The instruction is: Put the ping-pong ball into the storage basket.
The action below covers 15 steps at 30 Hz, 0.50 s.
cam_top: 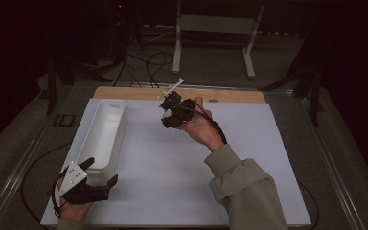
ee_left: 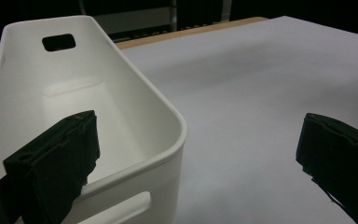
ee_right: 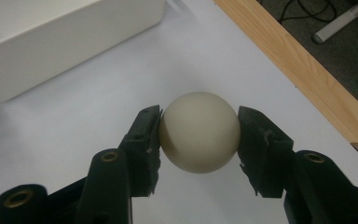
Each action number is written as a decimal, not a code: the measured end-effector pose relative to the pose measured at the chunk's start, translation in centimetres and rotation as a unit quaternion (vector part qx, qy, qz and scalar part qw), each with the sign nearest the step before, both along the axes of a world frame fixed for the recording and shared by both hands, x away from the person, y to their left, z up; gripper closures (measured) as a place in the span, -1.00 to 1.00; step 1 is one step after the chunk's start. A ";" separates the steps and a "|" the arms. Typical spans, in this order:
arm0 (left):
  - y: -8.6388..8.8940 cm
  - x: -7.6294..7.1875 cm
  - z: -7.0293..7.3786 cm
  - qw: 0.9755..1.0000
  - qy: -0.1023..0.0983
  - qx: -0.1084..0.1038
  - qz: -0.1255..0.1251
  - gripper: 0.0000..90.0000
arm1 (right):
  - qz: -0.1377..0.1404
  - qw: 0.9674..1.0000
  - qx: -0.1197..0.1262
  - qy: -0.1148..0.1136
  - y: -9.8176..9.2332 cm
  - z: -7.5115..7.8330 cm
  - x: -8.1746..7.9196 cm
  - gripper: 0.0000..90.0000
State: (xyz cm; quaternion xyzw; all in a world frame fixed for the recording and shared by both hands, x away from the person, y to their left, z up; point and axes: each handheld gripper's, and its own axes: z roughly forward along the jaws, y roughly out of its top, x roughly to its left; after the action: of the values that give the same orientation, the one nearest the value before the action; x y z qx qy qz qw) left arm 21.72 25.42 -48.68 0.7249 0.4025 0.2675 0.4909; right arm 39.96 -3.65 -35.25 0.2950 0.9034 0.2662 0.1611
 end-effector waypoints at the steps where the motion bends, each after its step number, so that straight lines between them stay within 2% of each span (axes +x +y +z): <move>1: 0.0 0.0 0.0 1.000 0.000 -0.001 0.000 -1.00 | 0.003 1.000 -0.001 -0.001 0.1 0.0 0.0 0.12; 15: 0.0 0.0 0.0 1.000 0.000 0.000 -0.001 -1.00 | 0.006 1.000 0.004 0.005 1.2 -0.1 0.3 0.12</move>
State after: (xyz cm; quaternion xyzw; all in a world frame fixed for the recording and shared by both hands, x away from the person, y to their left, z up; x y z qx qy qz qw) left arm 21.72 25.41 -48.69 0.7253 0.4021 0.2673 0.4907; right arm 40.23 -2.42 -35.39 0.2914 0.9049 0.2696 0.1537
